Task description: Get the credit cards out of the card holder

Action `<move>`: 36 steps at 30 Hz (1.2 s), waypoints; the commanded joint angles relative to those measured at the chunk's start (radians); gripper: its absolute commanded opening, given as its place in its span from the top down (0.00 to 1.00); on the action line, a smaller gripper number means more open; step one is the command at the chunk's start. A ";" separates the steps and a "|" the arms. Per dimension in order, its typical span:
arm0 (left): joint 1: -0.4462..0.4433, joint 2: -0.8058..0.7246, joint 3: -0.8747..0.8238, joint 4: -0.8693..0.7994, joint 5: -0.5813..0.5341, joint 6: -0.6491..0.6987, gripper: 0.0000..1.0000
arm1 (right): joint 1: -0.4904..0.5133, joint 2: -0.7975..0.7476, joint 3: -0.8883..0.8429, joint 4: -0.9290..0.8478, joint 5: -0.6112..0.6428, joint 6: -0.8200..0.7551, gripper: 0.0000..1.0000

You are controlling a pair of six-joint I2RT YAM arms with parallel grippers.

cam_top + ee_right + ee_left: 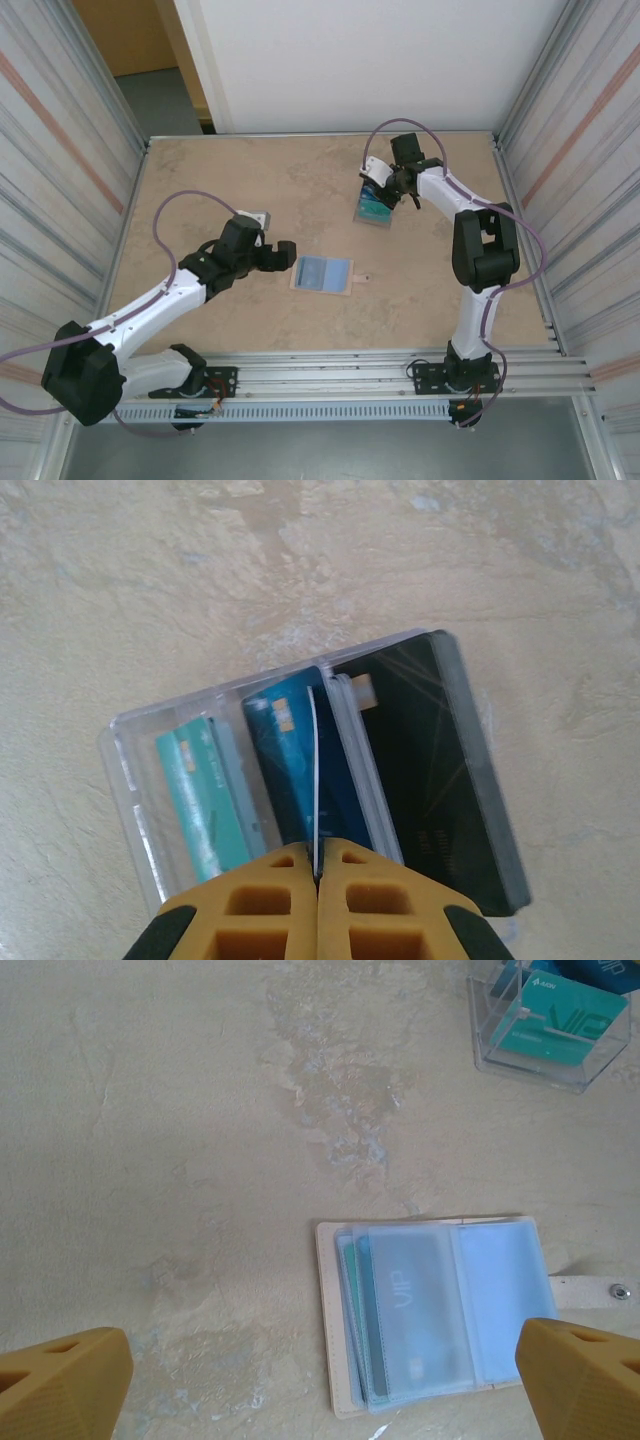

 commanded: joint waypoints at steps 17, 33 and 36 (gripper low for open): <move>0.028 -0.029 -0.008 0.003 0.020 -0.025 0.01 | 0.010 0.046 0.042 -0.095 -0.084 -0.046 1.00; 0.028 -0.018 -0.010 0.020 0.026 -0.026 0.01 | 0.063 0.095 0.098 -0.189 -0.123 -0.060 1.00; 0.030 -0.018 -0.011 0.020 0.027 -0.025 0.01 | 0.068 0.103 0.113 -0.221 -0.134 -0.053 1.00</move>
